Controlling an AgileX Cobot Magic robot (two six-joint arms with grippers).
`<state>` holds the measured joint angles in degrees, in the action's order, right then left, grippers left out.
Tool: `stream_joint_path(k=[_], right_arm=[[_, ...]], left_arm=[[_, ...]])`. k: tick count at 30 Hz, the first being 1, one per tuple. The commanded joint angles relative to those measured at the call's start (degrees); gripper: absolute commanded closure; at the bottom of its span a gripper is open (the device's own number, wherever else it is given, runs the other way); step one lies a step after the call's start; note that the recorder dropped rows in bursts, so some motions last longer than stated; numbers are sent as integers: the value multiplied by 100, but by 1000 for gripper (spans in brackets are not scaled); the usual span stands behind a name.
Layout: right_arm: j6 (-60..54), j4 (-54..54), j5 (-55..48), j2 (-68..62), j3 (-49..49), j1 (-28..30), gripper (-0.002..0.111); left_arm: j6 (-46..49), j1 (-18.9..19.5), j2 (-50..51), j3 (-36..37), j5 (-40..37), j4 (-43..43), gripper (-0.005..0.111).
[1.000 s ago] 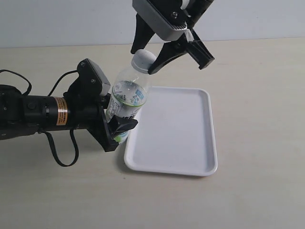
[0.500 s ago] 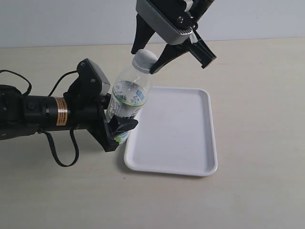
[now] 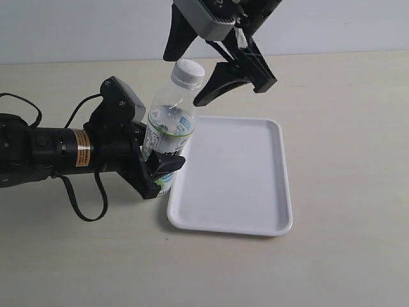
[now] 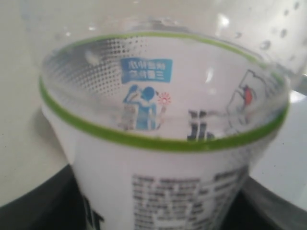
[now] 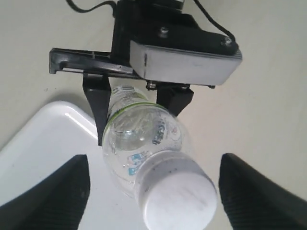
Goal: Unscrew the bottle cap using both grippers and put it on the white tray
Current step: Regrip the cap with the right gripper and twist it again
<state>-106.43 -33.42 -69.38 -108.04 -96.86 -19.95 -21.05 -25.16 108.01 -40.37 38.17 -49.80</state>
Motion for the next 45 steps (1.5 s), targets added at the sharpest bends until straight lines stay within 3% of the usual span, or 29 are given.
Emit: stream_joint_path(k=[1,14,20,27,45], right_arm=[[1135,-95,98,146,-21,-8,36],[5661,-241,578,323,-21,-8,36],[6904,-71,294,323,-21,-8,36],[7489,554,6,323,-21,-8,36],[7462,486,176,217,-21,-8,37]], left_arm=[[129,-8,-101,-40,246,95,107],[251,-8,-101,-40,234,95,107],[280,-8,-101,-40,197,95,107],[301,-8,-101,-40,199,95,107],[313,-8,-101,-40,199,95,107]])
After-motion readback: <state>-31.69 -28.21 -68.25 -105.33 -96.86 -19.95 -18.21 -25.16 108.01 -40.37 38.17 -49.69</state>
